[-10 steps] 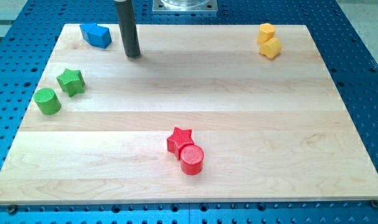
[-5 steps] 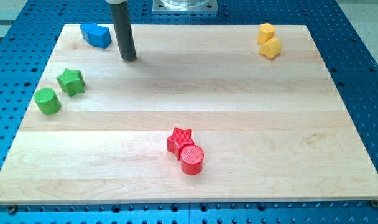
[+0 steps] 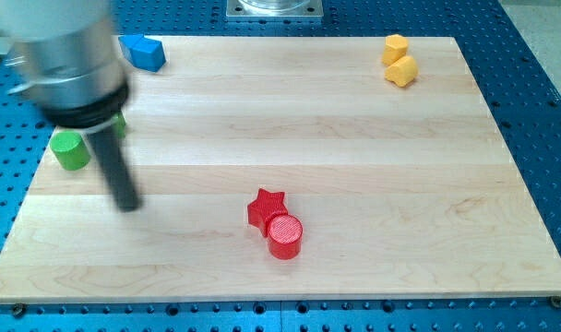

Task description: Move the green blocks close to the blue blocks

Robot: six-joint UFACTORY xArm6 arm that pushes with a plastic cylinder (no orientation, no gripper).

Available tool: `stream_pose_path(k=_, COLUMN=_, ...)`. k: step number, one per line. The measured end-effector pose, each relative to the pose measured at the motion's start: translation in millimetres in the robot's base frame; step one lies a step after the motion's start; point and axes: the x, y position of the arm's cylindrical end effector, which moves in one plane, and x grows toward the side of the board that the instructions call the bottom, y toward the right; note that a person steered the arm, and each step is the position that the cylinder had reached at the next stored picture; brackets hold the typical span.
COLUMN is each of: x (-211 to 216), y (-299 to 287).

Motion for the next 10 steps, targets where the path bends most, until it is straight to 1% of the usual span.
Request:
stream_pose_path(k=1, x=-17, y=-47)
stream_pose_path(k=2, x=-76, y=-34)
stream_pose_path(k=3, x=-133, y=7)
stream_pose_path(k=4, x=-160, y=36)
stream_pose_path(k=5, x=-179, y=33)
stream_pose_path(k=6, x=-164, y=78)
stream_pose_path(k=7, x=-87, y=9)
stream_pose_path(k=8, x=-114, y=-57)
stream_pose_path(k=9, x=-192, y=23)
stream_pose_path(k=10, x=-160, y=10)
